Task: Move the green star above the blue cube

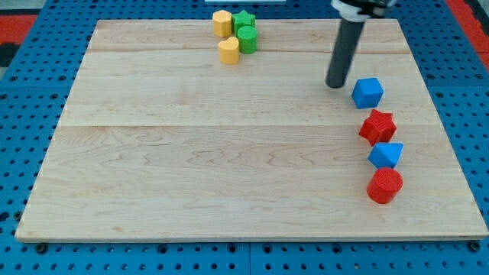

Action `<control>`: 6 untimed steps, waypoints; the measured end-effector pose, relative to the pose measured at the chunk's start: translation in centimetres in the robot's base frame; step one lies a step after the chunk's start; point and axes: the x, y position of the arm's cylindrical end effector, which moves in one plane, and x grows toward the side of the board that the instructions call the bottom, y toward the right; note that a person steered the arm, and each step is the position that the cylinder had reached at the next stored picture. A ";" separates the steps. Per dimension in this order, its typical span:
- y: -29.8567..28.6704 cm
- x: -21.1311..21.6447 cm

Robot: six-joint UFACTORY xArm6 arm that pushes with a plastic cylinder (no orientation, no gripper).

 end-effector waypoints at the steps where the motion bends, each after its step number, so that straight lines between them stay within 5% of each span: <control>1: -5.9 1.2; 2: -12.4 0.0; 4: -24.6 -11.0; 5: -24.4 -15.8; 6: -22.6 -15.9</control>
